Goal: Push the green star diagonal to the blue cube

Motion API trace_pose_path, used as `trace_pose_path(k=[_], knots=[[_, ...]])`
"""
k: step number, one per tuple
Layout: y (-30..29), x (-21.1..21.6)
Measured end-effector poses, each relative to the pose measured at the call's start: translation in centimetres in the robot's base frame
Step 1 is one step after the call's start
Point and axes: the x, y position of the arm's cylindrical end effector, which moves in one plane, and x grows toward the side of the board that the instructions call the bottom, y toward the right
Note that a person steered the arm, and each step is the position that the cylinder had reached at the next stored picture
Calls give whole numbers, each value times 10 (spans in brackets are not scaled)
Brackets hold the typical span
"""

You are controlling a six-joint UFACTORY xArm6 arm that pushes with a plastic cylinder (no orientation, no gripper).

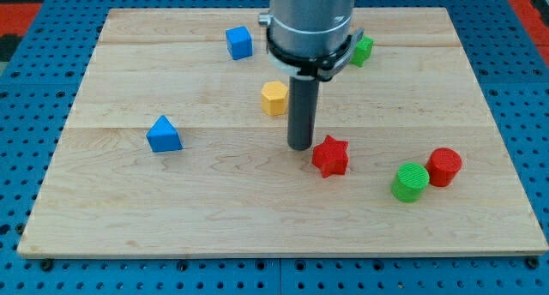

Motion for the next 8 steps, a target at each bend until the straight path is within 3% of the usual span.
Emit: trace_pose_path(k=[2, 3, 5, 6, 8], knots=[[54, 17], [52, -28], [149, -152], [113, -206], [41, -243]])
